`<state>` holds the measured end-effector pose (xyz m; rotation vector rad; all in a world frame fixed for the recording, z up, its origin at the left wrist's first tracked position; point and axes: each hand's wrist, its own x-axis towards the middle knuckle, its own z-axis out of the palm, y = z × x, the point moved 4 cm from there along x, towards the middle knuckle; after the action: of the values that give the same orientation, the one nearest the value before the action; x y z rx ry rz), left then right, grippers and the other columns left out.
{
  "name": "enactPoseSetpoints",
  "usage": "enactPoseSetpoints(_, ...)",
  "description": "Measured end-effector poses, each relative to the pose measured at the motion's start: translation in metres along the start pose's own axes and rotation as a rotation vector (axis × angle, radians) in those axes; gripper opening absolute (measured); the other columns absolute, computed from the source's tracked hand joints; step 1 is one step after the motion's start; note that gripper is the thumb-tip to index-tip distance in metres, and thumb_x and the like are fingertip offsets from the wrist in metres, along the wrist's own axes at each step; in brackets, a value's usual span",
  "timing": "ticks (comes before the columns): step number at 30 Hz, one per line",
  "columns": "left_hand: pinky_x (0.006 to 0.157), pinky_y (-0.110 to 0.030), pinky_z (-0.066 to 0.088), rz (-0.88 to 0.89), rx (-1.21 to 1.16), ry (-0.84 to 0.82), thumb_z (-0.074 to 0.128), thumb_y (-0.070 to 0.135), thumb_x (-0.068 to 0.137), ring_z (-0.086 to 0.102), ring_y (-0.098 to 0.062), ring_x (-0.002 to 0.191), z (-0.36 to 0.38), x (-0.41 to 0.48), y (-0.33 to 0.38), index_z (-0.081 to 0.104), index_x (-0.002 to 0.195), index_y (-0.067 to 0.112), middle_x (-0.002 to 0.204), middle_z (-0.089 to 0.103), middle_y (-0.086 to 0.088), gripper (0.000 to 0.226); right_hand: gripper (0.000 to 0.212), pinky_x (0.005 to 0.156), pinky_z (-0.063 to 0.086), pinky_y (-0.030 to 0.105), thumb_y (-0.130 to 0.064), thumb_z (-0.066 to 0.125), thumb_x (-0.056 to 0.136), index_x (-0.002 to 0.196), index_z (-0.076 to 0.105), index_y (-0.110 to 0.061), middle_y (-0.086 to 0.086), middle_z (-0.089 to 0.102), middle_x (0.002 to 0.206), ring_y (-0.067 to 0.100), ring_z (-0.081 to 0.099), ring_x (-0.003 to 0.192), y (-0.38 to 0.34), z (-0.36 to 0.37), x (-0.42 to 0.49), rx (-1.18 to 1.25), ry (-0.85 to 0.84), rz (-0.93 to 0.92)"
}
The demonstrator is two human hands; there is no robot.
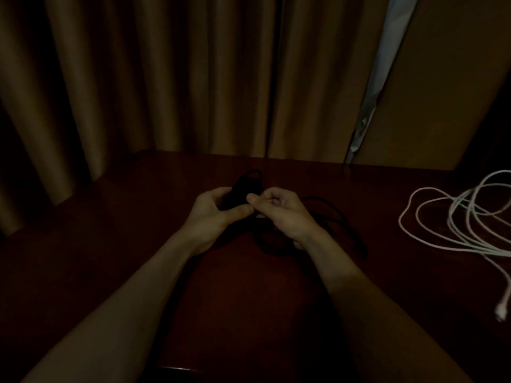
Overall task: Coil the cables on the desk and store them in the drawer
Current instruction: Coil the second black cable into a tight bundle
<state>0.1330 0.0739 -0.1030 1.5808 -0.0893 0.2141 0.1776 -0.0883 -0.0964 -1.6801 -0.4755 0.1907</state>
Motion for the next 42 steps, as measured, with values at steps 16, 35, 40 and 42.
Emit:
enactPoseSetpoints(16,0.067,-0.022,0.053,-0.272,-0.395,-0.057,0.051,0.037,0.105,0.064,-0.013,0.070,0.008,-0.007,0.007,0.073,0.112,0.010,0.089,0.072,-0.009,0.036,0.031,0.065,0.055,0.022,-0.039,0.067,0.097,0.109,0.066,-0.011,-0.002,0.074,0.089,0.011,0.071,0.079,-0.006,0.004,-0.004,0.132,-0.169,0.060)
enactPoseSetpoints(35,0.065,-0.010,0.052,0.245,0.552,0.122,0.074,0.030,0.095,0.066,0.010,0.086,0.012,-0.011,0.010,0.058,0.125,0.024,0.101,0.067,0.017,0.034,0.029,0.087,0.060,0.030,-0.037,0.080,0.089,0.101,0.069,-0.013,0.000,0.078,0.103,0.013,0.075,0.099,-0.007,0.001,-0.003,0.103,0.002,0.058)
enactPoseSetpoints(40,0.087,-0.029,0.061,0.045,0.209,0.060,0.077,0.026,0.093,0.073,-0.012,0.106,0.005,-0.004,0.001,0.064,0.123,0.016,0.117,0.073,0.000,0.034,0.031,0.053,0.046,0.018,-0.037,0.078,0.091,0.096,0.060,-0.012,0.002,0.069,0.082,0.009,0.064,0.067,-0.013,0.003,-0.005,0.031,-0.021,0.019)
enactPoseSetpoints(42,0.096,-0.042,0.060,-0.036,0.093,-0.003,0.080,0.028,0.089,0.073,-0.022,0.110,-0.002,-0.002,-0.001,0.067,0.124,0.012,0.120,0.074,-0.008,0.041,0.036,0.051,0.041,0.020,-0.042,0.077,0.091,0.101,0.060,-0.011,0.001,0.066,0.074,0.008,0.060,0.063,-0.013,0.002,-0.006,-0.020,-0.056,0.019)
